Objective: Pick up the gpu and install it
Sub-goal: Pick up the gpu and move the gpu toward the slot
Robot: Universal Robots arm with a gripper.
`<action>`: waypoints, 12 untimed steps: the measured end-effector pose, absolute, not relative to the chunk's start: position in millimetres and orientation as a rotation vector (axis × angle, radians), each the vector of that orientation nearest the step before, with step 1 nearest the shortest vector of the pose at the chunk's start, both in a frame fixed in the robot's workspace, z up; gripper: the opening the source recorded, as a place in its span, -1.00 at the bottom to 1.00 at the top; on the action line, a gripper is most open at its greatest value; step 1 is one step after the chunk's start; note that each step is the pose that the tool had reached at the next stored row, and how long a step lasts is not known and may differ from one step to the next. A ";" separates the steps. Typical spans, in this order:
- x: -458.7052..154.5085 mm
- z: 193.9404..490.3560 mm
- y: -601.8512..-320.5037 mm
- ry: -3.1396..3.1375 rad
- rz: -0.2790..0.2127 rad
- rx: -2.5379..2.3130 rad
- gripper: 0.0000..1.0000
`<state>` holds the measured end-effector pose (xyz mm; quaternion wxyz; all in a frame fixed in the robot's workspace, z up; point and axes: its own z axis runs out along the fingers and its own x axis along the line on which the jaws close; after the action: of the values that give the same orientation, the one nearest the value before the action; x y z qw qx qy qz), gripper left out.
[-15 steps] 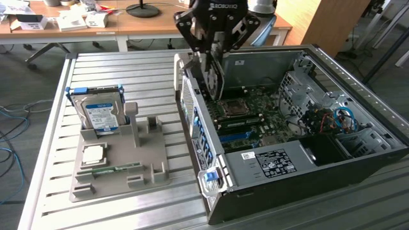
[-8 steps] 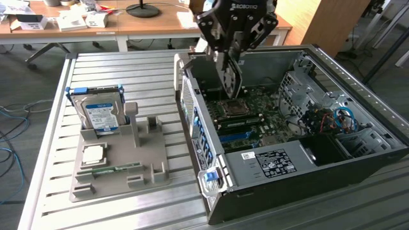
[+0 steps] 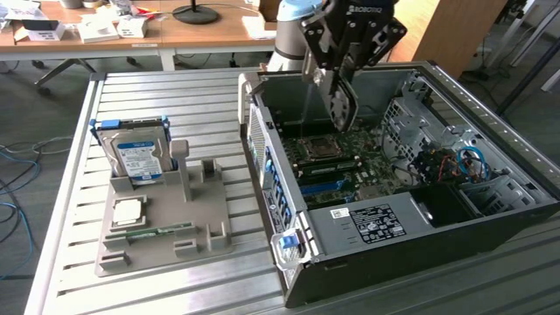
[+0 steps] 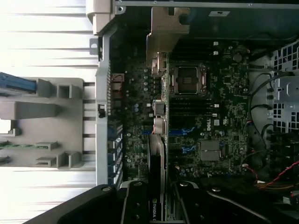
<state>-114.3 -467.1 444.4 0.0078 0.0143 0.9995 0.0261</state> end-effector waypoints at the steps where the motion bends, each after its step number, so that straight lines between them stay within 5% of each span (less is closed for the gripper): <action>1: -109.7 444.3 -467.2 3.125 0.082 0.045 -0.47; 12: -61.1 444.4 -467.1 3.126 0.082 0.045 -0.47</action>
<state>-61.1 -467.1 444.4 0.0073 0.0143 0.9995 0.0261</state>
